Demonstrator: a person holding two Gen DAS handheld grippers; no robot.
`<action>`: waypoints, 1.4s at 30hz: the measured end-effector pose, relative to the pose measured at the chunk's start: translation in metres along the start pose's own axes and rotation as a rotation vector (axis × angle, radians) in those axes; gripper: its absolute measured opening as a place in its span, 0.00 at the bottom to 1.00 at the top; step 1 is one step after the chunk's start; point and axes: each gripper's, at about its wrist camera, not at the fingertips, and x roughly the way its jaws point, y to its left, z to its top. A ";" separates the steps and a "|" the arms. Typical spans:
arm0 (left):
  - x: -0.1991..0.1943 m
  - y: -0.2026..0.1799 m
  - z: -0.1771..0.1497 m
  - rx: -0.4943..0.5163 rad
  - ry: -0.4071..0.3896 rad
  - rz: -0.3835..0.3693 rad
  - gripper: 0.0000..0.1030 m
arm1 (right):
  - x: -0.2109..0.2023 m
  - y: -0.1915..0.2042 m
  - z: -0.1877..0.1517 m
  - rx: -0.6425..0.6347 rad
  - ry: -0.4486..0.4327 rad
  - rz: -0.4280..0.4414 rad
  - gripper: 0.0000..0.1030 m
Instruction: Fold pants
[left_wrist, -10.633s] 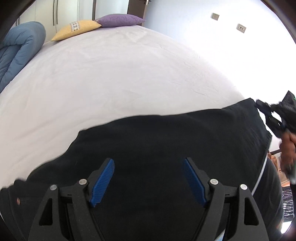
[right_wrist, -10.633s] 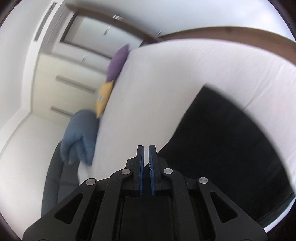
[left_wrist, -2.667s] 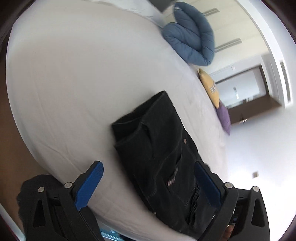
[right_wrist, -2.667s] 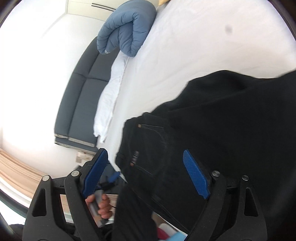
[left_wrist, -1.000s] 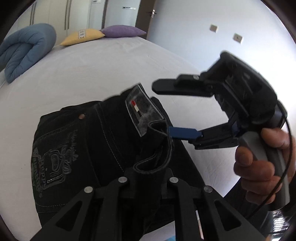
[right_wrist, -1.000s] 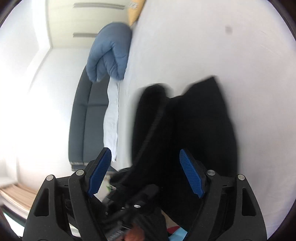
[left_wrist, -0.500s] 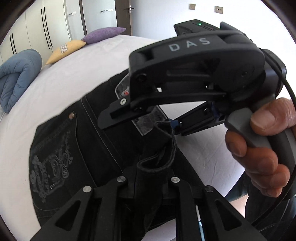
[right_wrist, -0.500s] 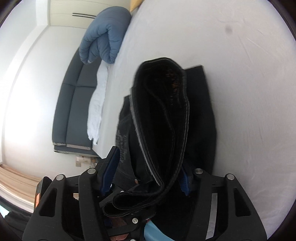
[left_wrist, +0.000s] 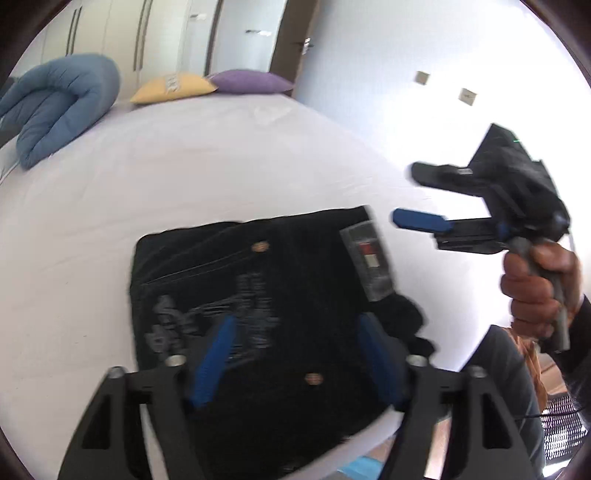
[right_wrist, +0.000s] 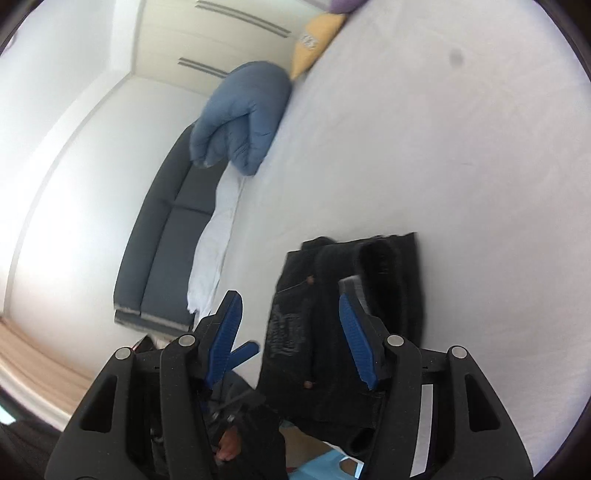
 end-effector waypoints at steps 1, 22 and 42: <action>0.006 0.005 -0.001 -0.008 0.028 -0.013 0.55 | 0.011 0.004 0.001 -0.012 0.021 0.009 0.53; 0.062 0.095 0.006 -0.118 0.118 0.010 0.50 | 0.030 -0.069 -0.063 0.176 0.131 -0.191 0.00; -0.051 0.080 -0.040 -0.089 0.006 0.223 1.00 | -0.056 -0.012 -0.084 0.049 -0.084 -0.269 0.93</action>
